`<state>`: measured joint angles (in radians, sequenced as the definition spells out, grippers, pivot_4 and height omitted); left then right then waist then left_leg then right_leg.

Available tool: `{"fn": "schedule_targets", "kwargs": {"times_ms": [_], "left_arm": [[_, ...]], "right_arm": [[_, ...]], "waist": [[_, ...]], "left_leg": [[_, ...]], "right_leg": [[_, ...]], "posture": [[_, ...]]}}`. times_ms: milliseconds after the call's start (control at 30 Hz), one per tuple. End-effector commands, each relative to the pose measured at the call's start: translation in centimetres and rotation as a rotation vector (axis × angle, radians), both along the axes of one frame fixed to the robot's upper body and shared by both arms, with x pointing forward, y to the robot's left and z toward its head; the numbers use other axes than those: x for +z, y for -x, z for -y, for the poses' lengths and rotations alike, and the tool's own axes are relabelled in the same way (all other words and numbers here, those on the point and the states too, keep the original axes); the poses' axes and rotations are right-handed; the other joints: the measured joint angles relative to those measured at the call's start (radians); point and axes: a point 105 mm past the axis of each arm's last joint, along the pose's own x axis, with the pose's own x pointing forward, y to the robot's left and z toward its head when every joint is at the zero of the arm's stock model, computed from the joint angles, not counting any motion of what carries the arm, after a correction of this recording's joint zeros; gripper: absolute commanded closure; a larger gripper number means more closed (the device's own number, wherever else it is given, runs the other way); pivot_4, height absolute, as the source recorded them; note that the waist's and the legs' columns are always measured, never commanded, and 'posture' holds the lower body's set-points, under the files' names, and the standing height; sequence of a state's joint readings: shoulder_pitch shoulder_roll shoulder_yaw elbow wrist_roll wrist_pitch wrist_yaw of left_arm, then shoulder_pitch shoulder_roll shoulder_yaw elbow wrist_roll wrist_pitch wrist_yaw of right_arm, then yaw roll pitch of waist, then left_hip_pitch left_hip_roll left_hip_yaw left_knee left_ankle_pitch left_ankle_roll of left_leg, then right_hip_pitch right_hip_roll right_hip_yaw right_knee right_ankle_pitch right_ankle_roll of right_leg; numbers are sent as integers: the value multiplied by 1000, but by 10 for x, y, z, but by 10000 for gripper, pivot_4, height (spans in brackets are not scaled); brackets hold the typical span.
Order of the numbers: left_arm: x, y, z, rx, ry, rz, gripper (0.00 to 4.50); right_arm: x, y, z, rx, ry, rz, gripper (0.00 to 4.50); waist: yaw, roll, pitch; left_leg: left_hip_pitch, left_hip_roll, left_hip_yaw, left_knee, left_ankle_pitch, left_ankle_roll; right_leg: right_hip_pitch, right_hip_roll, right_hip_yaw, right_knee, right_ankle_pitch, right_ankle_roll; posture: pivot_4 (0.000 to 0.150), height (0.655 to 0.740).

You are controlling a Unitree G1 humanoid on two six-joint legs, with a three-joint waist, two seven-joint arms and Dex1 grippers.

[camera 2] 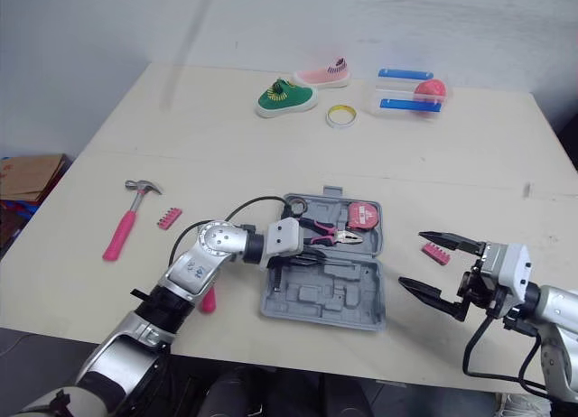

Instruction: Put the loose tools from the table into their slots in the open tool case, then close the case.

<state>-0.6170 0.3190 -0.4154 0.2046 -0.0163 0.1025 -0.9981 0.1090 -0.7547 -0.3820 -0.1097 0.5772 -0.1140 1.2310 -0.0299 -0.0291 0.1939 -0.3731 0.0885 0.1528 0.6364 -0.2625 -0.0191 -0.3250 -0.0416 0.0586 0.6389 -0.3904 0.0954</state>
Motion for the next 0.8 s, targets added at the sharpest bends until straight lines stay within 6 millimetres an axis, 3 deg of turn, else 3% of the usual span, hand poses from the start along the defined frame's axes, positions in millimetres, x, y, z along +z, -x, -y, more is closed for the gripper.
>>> {"fn": "schedule_targets", "kwargs": {"times_ms": [33, 433, 500, 567, 633, 767, 800], "left_arm": [[-20, -2, -10, 17, -121, 9, 44070], [-43, -11, -24, 137, -248, -87, 44070], [-24, -10, -16, 96, -146, -66, 44070], [20, -6, -10, 23, 76, -16, 44070], [51, -4, -18, -8, 212, 30, 44070], [94, -5, -62, 36, 365, 214, 44070], [96, -6, -78, 80, 367, 244, 38391]], "right_arm": [[8, 1, 4, -21, 9, 47, 0], [6, 0, 4, -34, 1, 45, 0], [7, 1, 4, -34, 0, 46, 0], [8, 2, 9, -40, 8, 41, 0], [10, 4, 14, -50, 18, 36, 0], [13, 10, 28, -85, 45, 55, 0], [15, 11, 31, -95, 58, 96, 0]], "waist": [[0, 0, 0], [-1, 0, -8], [-1, 0, -9], [-3, 0, -9], [-1, 1, -8], [0, 1, -7], [1, 2, -7]], "left_leg": [[0, 0, 0, 0, 0, 0], [3, 0, -1, -1, -1, 1], [4, 0, -1, -1, -1, 1], [3, 0, -1, -1, -1, 2], [1, 0, 0, -3, -1, 1], [-2, 1, -1, -5, 0, -1], [-2, 1, 0, -6, 0, -2]], "right_leg": [[0, 0, 0, 0, 0, 0], [4, -1, 0, 0, 0, 0], [4, -2, -1, 0, 0, 0], [3, -2, -1, 0, 0, 0], [1, -2, -1, 0, 0, 0], [-3, -1, -1, -2, 0, 0], [-3, 0, -1, -3, 0, -1]], "posture": [[1500, 7400], [1500, 7400], [1500, 7400], [1500, 7400], [1500, 7400], [1500, 7400], [1500, 7400]]}}
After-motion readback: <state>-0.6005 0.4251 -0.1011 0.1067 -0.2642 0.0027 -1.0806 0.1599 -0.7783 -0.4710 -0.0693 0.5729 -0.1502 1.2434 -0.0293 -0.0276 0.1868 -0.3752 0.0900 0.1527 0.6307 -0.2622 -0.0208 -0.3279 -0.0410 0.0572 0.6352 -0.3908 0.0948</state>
